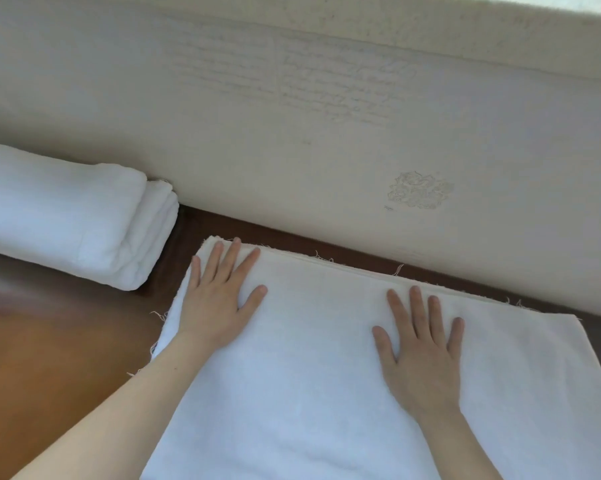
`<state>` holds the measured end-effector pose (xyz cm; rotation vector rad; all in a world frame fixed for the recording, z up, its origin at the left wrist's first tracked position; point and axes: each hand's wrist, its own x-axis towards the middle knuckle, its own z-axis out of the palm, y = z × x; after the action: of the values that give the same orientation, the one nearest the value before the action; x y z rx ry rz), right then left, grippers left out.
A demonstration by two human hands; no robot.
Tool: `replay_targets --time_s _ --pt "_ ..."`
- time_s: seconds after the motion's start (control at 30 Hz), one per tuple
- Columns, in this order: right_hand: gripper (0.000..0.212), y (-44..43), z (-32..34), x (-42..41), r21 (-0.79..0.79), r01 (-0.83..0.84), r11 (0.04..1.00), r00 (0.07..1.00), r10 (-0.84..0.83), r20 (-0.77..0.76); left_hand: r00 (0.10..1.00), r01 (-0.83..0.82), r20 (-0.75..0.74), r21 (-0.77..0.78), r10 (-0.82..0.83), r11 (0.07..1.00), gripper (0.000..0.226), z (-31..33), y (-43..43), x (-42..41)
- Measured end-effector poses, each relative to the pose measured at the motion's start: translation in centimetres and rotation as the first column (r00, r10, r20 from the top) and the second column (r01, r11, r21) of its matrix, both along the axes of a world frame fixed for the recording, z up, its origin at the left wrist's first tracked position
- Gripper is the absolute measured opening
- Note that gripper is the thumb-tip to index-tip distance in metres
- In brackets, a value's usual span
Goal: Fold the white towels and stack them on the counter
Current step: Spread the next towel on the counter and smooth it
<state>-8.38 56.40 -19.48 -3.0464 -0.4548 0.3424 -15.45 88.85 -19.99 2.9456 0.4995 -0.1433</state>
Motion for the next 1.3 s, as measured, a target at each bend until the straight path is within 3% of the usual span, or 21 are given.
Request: replay_targets --time_s 0.1,0.2,0.27,0.4,0.6,0.73,0.83,0.97,1.07,1.3 --pt "0.07 2.1 0.9 -0.5 0.005 0.087 0.996 0.995 -0.087 -0.039 0.996 -0.083 -0.036 -0.022 0.083 0.996 0.069 0.2 1.4 0.4" --pt "0.064 7.0 1.8 -2.0 0.071 -0.048 0.996 0.999 0.048 0.004 0.996 -0.09 -0.019 0.02 0.09 0.996 0.069 0.5 0.5 0.4" --pt "0.064 9.7 1.4 -2.8 0.096 -0.154 0.983 0.988 0.153 0.014 0.999 -0.024 0.023 -0.013 0.025 1.0 0.069 0.7 -1.5 -0.6" --pt "0.067 11.0 0.1 -2.7 0.067 -0.15 0.986 0.989 0.149 0.013 0.98 0.2 0.01 -0.067 -0.2 0.977 0.065 0.1 -4.2 -5.5" --pt "0.066 11.0 0.3 -2.6 0.065 -0.146 0.987 0.989 0.146 0.001 0.995 0.082 -0.057 -0.024 -0.084 0.996 0.065 0.6 -0.3 -12.9" --pt "0.066 10.4 1.0 -2.8 0.195 -0.126 0.973 0.989 0.138 -0.048 0.991 0.005 -0.133 0.006 -0.004 1.0 0.066 1.2 0.6 -17.1" --pt "0.062 8.3 2.2 -4.5 0.313 -0.068 0.947 0.997 0.074 -0.006 0.996 -0.02 -0.089 0.0 0.02 1.0 0.065 2.3 -1.7 -17.4" --pt "0.063 3.2 2.0 -9.6 0.16 0.01 0.987 1.0 -0.013 0.019 0.993 0.081 -0.085 -0.061 -0.086 0.995 0.066 1.7 -5.0 -18.3" --pt "0.065 0.9 0.7 -12.0 0.056 -0.027 0.998 0.999 0.029 -0.024 0.988 0.082 -0.131 -0.038 -0.086 0.996 0.067 1.1 -5.0 -18.3" --pt "0.064 -0.9 2.3 -11.8 0.223 0.005 0.975 0.999 0.003 -0.036 0.994 0.012 -0.106 -0.106 -0.024 0.994 0.069 2.1 -9.1 -15.9"
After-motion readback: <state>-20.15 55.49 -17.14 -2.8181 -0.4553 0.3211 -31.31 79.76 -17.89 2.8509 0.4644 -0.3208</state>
